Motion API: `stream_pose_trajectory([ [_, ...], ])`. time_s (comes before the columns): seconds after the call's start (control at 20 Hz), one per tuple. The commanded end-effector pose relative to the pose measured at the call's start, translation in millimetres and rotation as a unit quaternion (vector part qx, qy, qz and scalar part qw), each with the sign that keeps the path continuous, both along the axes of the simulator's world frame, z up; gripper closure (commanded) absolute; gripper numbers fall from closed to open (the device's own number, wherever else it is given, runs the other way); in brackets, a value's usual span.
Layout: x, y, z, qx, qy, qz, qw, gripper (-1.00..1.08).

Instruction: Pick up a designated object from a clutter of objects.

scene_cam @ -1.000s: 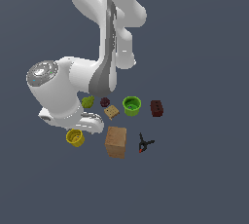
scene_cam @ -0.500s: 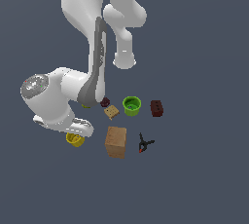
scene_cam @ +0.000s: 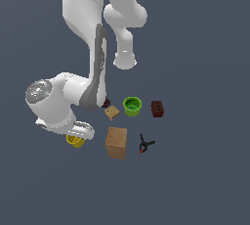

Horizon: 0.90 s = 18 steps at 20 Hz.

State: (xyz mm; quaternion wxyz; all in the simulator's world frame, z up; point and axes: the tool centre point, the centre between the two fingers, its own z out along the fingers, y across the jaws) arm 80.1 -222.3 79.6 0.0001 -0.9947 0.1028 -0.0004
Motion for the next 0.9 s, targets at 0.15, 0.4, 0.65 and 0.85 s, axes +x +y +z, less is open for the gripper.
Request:
stream_pose_trajectory([
  [0.15,-1.2,-0.3,-27.7,0.0,0.001,0.0,1.0,-0.92],
  [0.4,0.1,-0.9,-33.2,0.0,0.001,0.0,1.0,-0.92],
  [0.65,0.1,-0.9,-33.2,0.0,0.001,0.0,1.0,1.08],
  [0.85,0.1,-0.9,-33.2,0.0,0.001,0.0,1.0,1.08],
])
